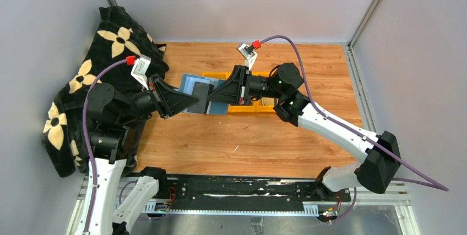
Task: Take the credit cards out of the card holder
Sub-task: Remove the credit card from the card holder.
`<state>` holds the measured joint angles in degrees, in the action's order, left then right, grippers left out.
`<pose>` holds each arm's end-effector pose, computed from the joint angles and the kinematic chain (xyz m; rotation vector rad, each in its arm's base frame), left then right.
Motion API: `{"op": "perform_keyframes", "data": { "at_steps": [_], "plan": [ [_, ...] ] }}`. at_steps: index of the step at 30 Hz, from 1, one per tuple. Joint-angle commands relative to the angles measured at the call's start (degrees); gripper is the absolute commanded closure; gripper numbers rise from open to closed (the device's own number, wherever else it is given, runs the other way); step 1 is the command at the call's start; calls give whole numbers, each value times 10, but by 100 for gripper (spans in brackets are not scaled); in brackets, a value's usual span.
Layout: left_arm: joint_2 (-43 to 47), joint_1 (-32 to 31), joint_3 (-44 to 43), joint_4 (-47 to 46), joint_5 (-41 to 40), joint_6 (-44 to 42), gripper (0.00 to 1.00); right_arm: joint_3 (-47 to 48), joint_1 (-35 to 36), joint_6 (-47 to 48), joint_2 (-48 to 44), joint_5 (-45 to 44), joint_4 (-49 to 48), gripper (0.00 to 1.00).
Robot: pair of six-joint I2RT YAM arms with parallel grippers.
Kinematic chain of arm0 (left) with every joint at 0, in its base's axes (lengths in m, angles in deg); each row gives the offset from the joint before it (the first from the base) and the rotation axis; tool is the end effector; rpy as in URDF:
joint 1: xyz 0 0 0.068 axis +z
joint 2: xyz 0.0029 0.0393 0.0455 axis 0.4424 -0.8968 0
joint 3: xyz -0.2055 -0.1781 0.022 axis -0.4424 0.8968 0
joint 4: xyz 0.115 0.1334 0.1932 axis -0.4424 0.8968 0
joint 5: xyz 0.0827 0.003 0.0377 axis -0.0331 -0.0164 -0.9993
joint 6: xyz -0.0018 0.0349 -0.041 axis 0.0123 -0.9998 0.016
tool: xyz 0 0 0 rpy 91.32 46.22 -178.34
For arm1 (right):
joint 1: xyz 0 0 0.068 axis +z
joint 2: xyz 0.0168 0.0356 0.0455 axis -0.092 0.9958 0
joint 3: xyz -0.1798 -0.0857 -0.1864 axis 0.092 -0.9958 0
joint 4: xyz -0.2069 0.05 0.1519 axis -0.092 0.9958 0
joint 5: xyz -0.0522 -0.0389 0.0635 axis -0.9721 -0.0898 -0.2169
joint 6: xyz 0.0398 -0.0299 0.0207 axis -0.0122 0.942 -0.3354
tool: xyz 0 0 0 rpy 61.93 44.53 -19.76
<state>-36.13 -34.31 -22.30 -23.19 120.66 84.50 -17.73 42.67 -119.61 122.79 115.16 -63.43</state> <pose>0.1119 -0.0457 0.4471 0.4035 1.6255 -1.3873 0.1863 0.2442 0.4249 -0.7415 1.3772 1.9791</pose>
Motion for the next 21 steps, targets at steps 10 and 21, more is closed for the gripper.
{"op": "perform_keyframes", "data": {
  "at_steps": [10, 21],
  "plan": [
    [-11, 1, -21, 74, -12, -67, 89, -7, 10, -16, -15, 17, -56, 98],
    [-13, 1, -39, 43, -8, -29, 90, -53, 8, -10, -42, 9, -56, 100]
  ]
}}
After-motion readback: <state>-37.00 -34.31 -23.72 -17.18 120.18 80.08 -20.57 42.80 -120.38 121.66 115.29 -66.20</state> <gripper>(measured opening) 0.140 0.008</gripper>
